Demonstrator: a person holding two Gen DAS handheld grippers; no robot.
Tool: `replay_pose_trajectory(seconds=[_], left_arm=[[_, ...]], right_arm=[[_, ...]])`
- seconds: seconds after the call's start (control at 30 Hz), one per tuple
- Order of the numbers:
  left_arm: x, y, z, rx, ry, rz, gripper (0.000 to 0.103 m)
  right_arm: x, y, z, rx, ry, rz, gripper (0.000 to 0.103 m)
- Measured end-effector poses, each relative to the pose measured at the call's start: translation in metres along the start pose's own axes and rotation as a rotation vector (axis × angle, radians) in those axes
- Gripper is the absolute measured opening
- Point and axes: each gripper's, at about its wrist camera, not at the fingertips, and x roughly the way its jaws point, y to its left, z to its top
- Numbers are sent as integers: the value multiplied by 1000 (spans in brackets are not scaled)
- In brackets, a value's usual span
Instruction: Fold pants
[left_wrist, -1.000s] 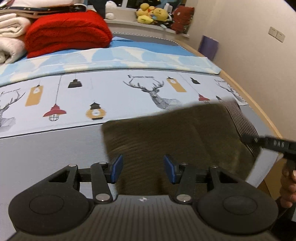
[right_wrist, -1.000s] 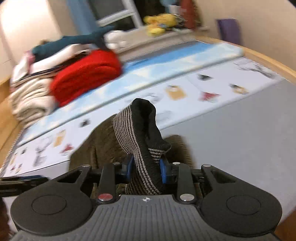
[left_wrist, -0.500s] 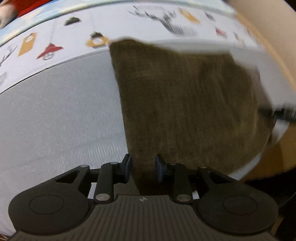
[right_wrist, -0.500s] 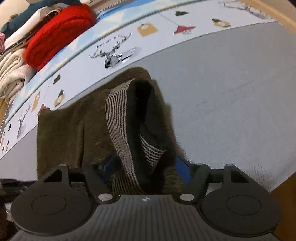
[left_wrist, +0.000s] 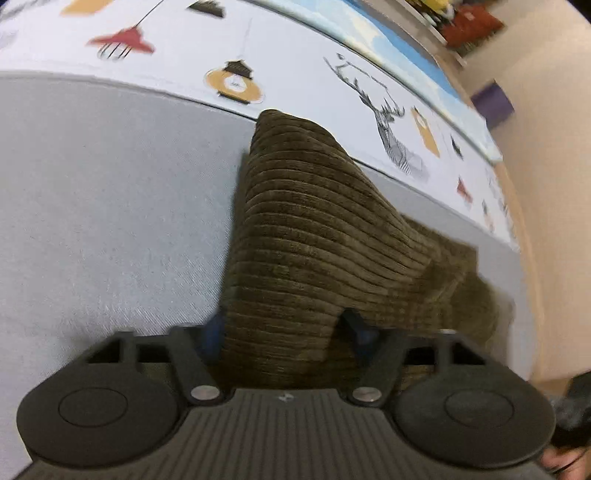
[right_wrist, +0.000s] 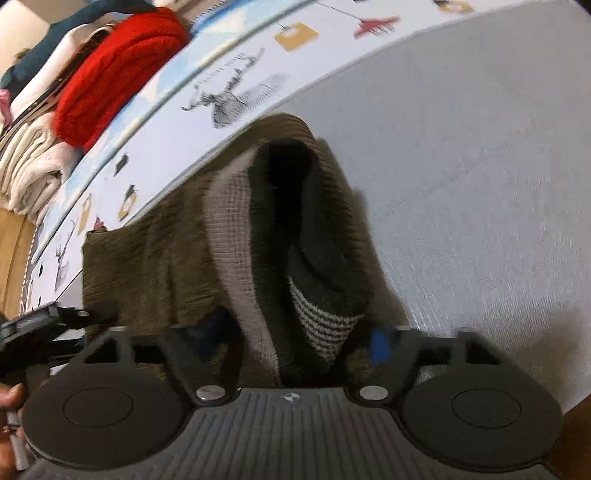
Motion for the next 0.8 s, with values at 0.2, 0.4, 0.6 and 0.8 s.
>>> replay_pose_trajectory(seconds=[0.2,0.4,0.6,0.8], left_arm=[[-55,-15,15,147,-169,-14,32],[-115,23,48,98,-357,30,32],[-136,84,76,-9,-386,123,50],[-151,115,64,-72,-312,315,46]], right_arm=[[-29,49,1,-109,-160,32,46],[-15,118,23,-190,-280,150,46],[28,177,32,-259,-284,228,50],[85,192,31,-292,-203,-209,59]])
